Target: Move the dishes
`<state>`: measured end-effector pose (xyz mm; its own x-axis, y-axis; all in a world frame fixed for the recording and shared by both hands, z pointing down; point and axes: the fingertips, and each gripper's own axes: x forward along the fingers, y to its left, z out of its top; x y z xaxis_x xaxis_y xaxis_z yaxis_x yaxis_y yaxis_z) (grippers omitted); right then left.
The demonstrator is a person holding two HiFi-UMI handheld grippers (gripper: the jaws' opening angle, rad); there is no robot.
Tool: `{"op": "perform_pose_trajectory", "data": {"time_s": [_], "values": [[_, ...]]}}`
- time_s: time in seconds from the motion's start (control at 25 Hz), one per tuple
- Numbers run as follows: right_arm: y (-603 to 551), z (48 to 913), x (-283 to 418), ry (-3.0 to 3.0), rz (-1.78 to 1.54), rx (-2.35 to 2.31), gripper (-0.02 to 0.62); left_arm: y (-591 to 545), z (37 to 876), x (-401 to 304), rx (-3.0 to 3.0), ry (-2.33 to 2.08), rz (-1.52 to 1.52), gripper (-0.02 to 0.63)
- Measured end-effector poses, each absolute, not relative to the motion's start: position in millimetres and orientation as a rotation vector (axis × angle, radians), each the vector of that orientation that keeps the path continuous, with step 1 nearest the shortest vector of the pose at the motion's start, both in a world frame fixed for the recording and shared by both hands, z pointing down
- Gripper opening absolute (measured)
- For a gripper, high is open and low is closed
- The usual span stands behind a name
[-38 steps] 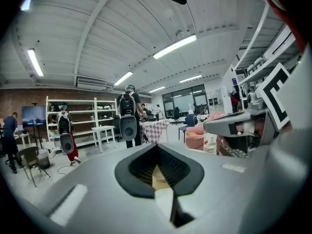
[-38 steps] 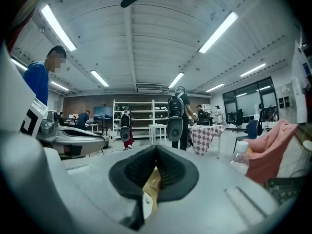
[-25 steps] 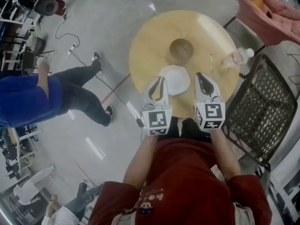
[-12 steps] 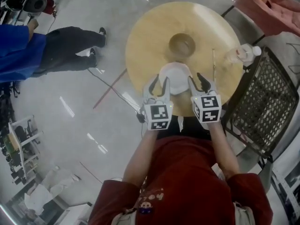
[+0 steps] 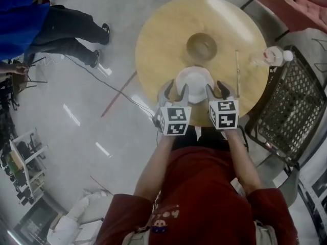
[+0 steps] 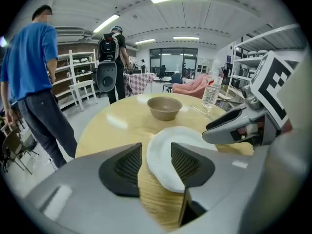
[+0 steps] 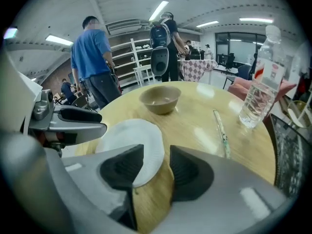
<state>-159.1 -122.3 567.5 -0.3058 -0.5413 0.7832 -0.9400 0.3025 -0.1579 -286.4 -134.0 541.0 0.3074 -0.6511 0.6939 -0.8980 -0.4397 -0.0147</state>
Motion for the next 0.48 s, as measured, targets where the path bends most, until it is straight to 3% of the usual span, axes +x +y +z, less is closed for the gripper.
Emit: {"op": "perform_pose_trajectory", "data": {"time_s": [0.48], "values": [[-117, 588, -161, -1.860, 0.911, 1.340, 0.167, -137, 576, -284, 2.162, -1.212, 0.974, 0.206]]}}
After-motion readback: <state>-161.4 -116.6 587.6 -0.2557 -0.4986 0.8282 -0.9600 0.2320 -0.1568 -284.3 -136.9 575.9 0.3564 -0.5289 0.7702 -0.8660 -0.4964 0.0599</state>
